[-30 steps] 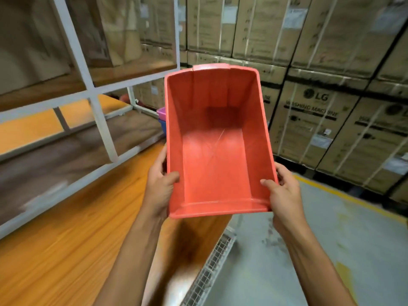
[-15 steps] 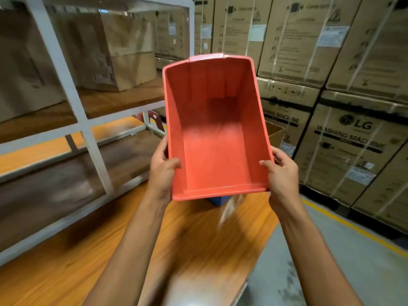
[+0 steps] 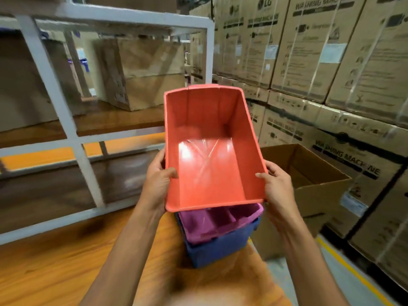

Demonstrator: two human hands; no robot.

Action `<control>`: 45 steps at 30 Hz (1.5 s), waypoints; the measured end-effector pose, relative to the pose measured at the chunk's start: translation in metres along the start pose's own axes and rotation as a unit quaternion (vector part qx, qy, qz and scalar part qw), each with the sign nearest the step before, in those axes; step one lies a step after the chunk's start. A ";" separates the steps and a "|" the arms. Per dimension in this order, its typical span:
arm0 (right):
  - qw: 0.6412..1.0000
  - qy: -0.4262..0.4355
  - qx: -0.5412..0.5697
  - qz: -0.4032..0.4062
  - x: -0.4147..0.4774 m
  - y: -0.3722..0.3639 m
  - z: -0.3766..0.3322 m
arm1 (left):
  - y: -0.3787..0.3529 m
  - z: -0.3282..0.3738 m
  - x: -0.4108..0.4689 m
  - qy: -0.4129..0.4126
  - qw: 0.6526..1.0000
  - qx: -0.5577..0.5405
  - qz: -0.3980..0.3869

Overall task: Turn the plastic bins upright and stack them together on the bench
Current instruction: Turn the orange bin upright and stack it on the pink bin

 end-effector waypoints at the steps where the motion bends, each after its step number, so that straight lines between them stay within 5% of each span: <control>1: 1.000 -0.012 -0.003 -0.022 0.012 0.000 0.002 | -0.005 -0.006 0.004 0.011 1.000 0.002 0.017; 10: 0.979 -0.088 -0.080 -0.165 0.067 0.000 0.032 | -0.019 -0.064 0.001 0.144 0.978 -0.082 0.124; 18: 0.955 -0.105 -0.157 -0.230 0.076 -0.001 0.056 | -0.013 -0.082 -0.015 0.158 0.972 -0.099 0.146; 24: 0.934 -0.094 -0.237 -0.249 0.081 -0.011 0.070 | 0.007 -0.091 -0.028 0.143 0.959 -0.011 0.246; 35: 0.929 -0.033 -0.300 -0.214 0.090 -0.003 0.069 | -0.003 -0.092 -0.033 0.118 0.969 0.093 0.197; 45: 0.873 0.051 -0.396 -0.280 0.076 -0.019 0.067 | -0.006 -0.086 -0.026 0.138 0.954 0.212 0.159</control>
Point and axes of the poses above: each hand's wrist, its own x-axis towards the middle knuckle, its own y-axis out of the back of the hand, z = x × y, the point moved 9 cm from there along x, towards the middle knuckle, and after that the axes turned 1 degree about -z, right-handed, at the moved point
